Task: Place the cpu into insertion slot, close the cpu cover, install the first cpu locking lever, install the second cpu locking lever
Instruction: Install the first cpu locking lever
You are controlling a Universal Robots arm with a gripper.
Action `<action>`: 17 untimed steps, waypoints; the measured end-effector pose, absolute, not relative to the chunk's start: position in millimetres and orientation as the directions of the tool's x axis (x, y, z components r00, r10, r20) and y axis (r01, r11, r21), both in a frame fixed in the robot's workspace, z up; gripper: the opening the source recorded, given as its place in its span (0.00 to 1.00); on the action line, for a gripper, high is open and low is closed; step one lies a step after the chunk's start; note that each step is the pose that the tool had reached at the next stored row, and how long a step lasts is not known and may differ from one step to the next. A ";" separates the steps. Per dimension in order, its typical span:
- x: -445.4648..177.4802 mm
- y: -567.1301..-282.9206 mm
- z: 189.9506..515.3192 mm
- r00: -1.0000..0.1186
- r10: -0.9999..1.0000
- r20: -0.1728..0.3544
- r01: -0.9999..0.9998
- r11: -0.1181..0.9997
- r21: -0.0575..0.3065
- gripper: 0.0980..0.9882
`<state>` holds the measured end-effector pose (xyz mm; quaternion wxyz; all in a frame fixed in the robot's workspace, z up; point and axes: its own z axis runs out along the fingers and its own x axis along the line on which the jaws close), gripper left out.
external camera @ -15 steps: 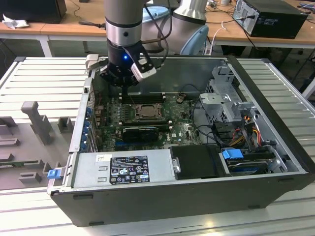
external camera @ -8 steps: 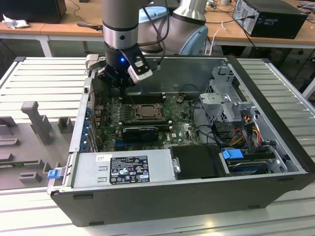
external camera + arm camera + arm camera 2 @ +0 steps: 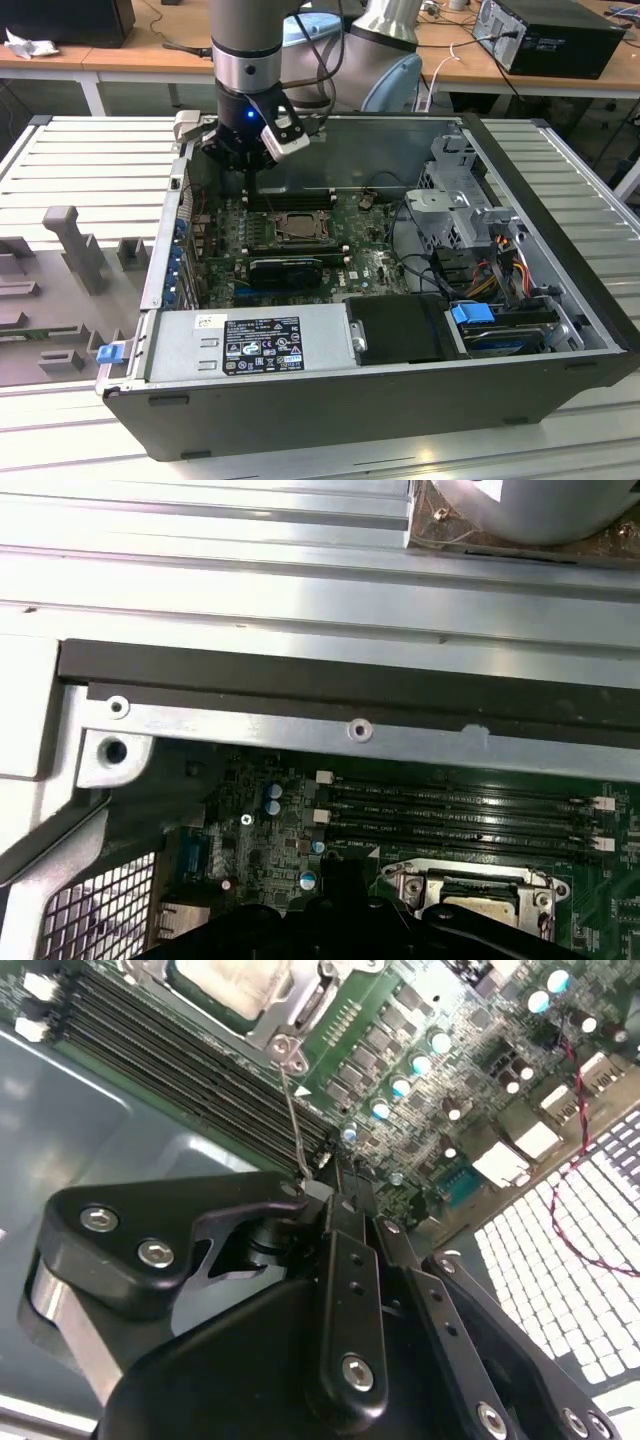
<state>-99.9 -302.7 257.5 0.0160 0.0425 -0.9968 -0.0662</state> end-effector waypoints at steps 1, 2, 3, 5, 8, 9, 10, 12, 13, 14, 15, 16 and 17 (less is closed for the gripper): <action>-96.4 -302.7 257.4 -0.996 -0.087 0.026 -0.083 0.988 0.133 0.01; -92.8 -302.7 257.4 -0.996 -0.087 0.026 -0.083 0.988 0.133 0.01; -86.6 -302.7 257.4 -0.996 -0.087 0.026 -0.082 0.988 0.133 0.01; -74.3 -302.7 257.1 -0.996 -0.087 0.026 -0.083 0.988 0.133 0.01; -57.0 -302.7 254.1 -0.996 -0.087 0.026 -0.083 0.988 0.133 0.01; -52.5 -302.8 252.7 -0.996 -0.087 0.026 -0.083 0.988 0.134 0.01; -47.0 -302.7 251.1 -0.996 -0.087 0.026 -0.083 0.988 0.133 0.01; -37.8 -302.8 249.3 -0.996 -0.087 0.026 -0.083 0.987 0.136 0.01; -35.8 -302.8 249.0 -0.996 -0.087 0.026 -0.083 0.987 0.141 0.01; -33.4 -302.7 247.9 -0.996 -0.087 0.025 -0.083 0.986 0.144 0.01; -31.2 -302.7 245.7 -0.996 -0.087 0.025 -0.083 0.986 0.144 0.01; -30.0 -302.7 243.3 -0.996 -0.087 0.025 -0.083 0.986 0.144 0.01; -29.6 -302.7 241.3 -0.996 -0.087 0.025 -0.083 0.986 0.144 0.01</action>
